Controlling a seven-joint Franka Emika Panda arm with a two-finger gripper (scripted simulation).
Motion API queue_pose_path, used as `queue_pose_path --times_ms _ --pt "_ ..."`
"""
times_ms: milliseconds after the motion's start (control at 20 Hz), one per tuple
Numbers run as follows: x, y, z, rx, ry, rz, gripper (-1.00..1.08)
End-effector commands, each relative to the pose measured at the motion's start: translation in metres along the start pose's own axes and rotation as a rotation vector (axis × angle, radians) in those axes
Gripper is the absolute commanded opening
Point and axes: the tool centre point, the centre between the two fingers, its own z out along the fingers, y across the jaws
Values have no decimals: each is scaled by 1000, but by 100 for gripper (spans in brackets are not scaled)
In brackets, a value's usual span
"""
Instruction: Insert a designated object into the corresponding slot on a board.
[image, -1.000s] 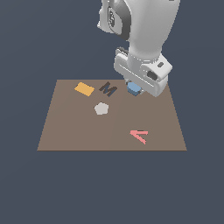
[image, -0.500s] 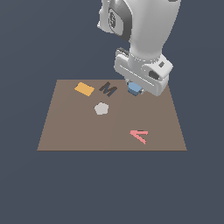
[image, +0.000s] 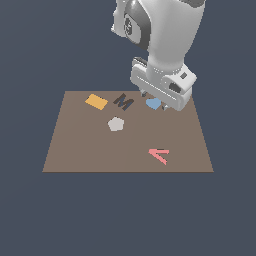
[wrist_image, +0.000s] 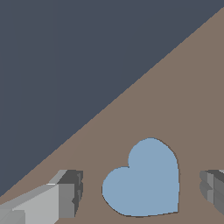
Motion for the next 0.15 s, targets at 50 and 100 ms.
queue_pose_path --times_ms 50,100 --pt "0 0 0 0 0 0 100" --pt "0 0 0 0 0 0 100"
